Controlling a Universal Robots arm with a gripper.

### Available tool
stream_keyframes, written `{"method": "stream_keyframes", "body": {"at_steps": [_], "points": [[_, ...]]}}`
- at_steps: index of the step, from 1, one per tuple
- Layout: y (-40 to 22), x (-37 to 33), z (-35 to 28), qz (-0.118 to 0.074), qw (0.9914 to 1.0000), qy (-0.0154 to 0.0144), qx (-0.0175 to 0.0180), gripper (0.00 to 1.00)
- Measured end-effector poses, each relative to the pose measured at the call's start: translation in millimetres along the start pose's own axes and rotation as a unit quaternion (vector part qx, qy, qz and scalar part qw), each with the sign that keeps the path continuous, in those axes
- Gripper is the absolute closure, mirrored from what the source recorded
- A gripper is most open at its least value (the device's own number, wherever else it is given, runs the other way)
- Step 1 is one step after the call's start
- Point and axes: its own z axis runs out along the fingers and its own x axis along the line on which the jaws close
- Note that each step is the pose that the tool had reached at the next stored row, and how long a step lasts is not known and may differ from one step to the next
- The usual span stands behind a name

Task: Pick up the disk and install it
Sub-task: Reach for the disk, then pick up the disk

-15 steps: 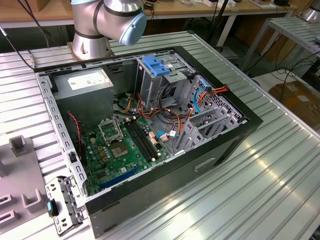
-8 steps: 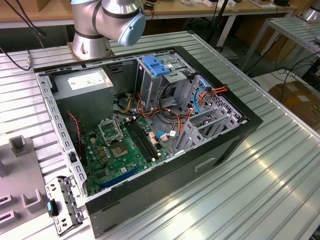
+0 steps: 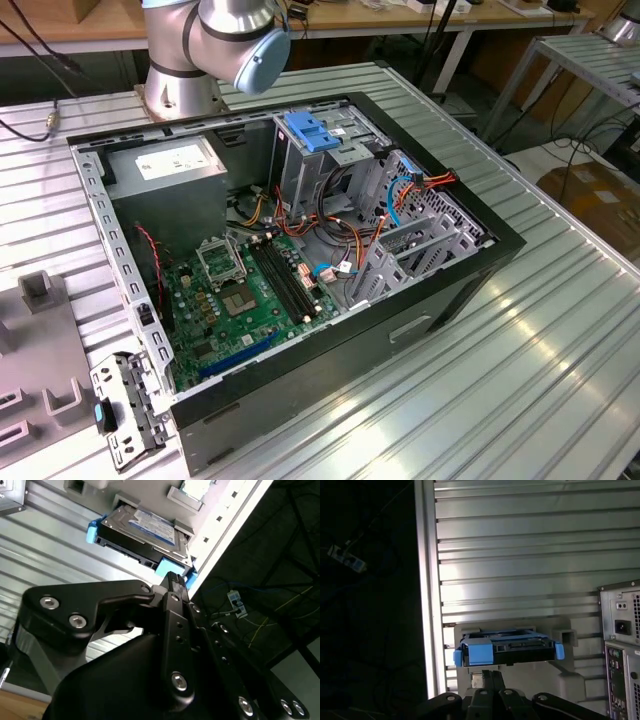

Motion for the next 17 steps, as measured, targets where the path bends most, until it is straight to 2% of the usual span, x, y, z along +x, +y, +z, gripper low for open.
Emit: {"method": "stream_keyframes", "body": {"at_steps": [14, 17], "points": [[-0.1, 1.1, 0.0, 0.0, 1.0, 0.0, 0.0, 0.89], [-0.1, 1.1, -0.1, -0.006, 0.99998, 0.0002, -0.0001, 0.89]]}}
